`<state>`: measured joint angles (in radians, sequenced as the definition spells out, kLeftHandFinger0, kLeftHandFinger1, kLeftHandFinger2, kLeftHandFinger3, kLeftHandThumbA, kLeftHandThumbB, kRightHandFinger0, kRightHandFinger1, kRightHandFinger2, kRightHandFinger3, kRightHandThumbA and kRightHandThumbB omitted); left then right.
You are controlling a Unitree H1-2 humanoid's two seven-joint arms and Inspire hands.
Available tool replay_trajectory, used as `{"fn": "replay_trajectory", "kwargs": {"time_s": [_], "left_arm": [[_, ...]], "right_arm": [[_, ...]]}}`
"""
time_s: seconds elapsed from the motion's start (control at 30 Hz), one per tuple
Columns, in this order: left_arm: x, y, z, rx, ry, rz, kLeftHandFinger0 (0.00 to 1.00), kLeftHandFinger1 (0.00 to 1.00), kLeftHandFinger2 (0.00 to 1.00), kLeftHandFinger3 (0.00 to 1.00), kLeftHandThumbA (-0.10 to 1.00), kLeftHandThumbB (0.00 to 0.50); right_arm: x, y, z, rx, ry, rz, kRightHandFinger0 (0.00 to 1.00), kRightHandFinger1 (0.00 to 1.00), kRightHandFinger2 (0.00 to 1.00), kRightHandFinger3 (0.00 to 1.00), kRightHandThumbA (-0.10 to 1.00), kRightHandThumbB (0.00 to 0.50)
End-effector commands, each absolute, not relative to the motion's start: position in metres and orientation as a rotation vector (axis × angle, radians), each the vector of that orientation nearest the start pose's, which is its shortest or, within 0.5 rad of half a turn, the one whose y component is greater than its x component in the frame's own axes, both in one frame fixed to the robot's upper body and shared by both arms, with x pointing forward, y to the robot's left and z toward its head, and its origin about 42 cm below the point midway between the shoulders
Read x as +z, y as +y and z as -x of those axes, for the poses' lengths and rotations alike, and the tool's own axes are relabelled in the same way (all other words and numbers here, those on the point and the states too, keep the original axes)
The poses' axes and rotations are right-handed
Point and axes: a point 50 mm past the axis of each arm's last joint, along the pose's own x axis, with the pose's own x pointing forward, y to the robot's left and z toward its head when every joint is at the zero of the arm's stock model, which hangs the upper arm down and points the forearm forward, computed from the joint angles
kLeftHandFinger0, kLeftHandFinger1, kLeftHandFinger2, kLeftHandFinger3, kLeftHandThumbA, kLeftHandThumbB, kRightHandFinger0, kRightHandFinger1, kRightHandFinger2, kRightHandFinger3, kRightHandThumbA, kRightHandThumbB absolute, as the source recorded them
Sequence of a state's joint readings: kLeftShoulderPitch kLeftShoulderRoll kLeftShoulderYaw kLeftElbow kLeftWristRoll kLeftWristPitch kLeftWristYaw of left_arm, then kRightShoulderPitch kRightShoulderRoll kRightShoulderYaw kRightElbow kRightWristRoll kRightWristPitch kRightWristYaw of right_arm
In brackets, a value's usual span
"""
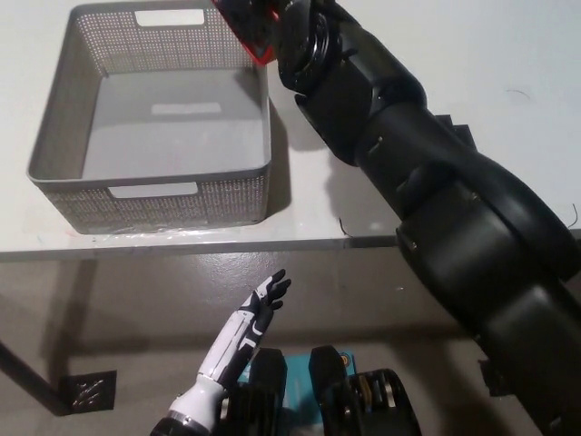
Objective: Use the right hand to pick up a multimeter on the right side and put it into a container on the left side
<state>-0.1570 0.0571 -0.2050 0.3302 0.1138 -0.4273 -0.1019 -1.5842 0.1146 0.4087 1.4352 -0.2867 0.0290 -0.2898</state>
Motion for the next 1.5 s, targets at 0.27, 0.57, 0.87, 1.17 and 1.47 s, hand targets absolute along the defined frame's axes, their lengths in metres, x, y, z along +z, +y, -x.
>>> {"fn": "replay_trajectory", "kwargs": {"time_s": [0.27,0.57,0.87,1.17,1.47], "left_arm": [[0.09,0.151,-0.322,-0.42,-0.333,-0.187,1.0,1.0,1.0,1.0,1.0,0.48],[0.095,0.149,-0.325,-0.435,-0.343,-0.166,1.0,1.0,1.0,1.0,1.0,0.48],[0.095,0.147,-0.324,-0.447,-0.333,-0.156,1.0,1.0,1.0,1.0,1.0,0.494],[0.096,0.146,-0.323,-0.456,-0.317,-0.185,1.0,1.0,1.0,1.0,1.0,0.5],[0.095,0.144,-0.323,-0.449,-0.315,-0.209,1.0,1.0,1.0,1.0,1.0,0.5]], "right_arm": [[0.466,0.066,-0.542,0.181,-0.51,0.8,0.06,0.17,0.62,0.42,-0.1,0.255],[0.421,0.076,-0.537,0.253,-0.446,0.758,0.0,0.04,0.26,0.17,-0.1,0.241],[0.405,0.083,-0.536,0.431,-0.226,0.866,1.0,1.0,1.0,1.0,0.64,0.447],[0.394,0.058,-0.548,0.455,-0.16,0.954,1.0,1.0,1.0,1.0,0.93,0.5],[0.405,0.047,-0.554,0.446,-0.186,0.895,1.0,1.0,1.0,1.0,0.98,0.5]]}}
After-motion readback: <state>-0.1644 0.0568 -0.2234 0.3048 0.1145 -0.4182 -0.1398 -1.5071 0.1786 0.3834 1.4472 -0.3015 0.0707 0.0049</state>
